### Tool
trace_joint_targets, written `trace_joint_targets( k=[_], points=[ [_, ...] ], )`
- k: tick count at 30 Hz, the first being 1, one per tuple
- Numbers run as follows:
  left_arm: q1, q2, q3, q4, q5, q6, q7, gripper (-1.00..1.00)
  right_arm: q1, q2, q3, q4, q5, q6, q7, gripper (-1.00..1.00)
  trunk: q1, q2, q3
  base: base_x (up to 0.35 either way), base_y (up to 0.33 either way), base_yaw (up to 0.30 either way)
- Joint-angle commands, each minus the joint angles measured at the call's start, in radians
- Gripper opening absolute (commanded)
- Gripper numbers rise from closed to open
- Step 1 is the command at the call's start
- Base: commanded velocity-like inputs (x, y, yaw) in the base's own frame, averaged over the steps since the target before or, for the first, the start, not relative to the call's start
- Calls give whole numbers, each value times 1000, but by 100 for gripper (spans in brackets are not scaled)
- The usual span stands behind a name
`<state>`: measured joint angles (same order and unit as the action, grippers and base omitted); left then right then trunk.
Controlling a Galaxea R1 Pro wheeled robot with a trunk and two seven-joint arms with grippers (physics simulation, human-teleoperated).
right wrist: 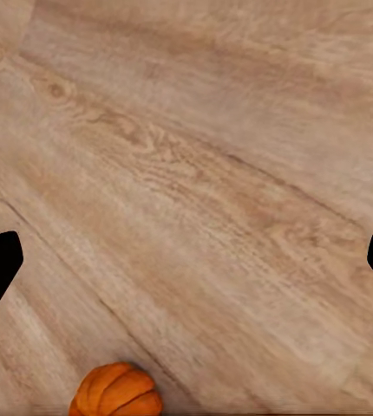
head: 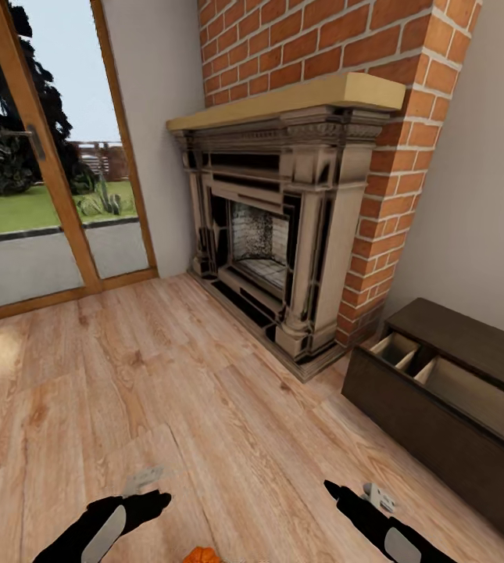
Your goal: Place each of the two pumpkins and all three candles from the living room inside a cabinet in the living room (use any cabinet), then make sure every cabinet is closed, and position the cauldron so it is next to a table in the living room.
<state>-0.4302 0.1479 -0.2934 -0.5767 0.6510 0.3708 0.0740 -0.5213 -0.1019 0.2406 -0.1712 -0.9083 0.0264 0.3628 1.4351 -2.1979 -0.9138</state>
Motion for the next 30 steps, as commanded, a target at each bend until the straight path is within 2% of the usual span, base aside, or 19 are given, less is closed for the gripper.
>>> trace_joint_targets(
  k=[1,6,14,16,18,19,20,24,27,30],
  points=[
    [-1,1,-5,-2,10,2,8,100,0,-1,6,-1,-11,3,2,100,4,-8,-4,-61,0,278],
    [-1,1,0,-2,10,2,6,100,0,-1,6,-1,-11,3,2,100,23,-43,-18,-23,0,224],
    [-1,-4,-1,-2,9,2,7,100,0,-3,6,-2,-11,2,6,100,53,-99,-43,-3,0,35],
    [-1,-5,-1,-2,9,2,7,100,0,-4,6,-16,-10,3,38,100,61,-113,-49,0,0,3],
    [-1,-5,-1,-2,8,2,7,100,0,-6,6,-81,-11,21,116,100,69,-127,-55,0,0,1],
    [-1,-6,-1,-2,7,2,7,100,0,-8,5,-149,-12,91,150,100,73,-134,-58,0,0,0],
    [-1,-6,-1,-2,7,2,7,100,0,-8,5,-167,-11,118,155,100,76,-141,-62,0,0,0],
    [-1,-5,-1,-1,10,2,5,100,0,-8,3,-352,-11,338,155,100,92,-169,-74,0,0,0],
    [-1,-5,-1,0,11,2,4,100,0,-4,-2,-449,-11,433,66,100,103,-190,-84,0,0,0],
    [-1,-5,-1,0,13,2,3,100,0,0,-4,-551,-12,460,-70,100,115,-211,-93,0,0,0]
  ],
)
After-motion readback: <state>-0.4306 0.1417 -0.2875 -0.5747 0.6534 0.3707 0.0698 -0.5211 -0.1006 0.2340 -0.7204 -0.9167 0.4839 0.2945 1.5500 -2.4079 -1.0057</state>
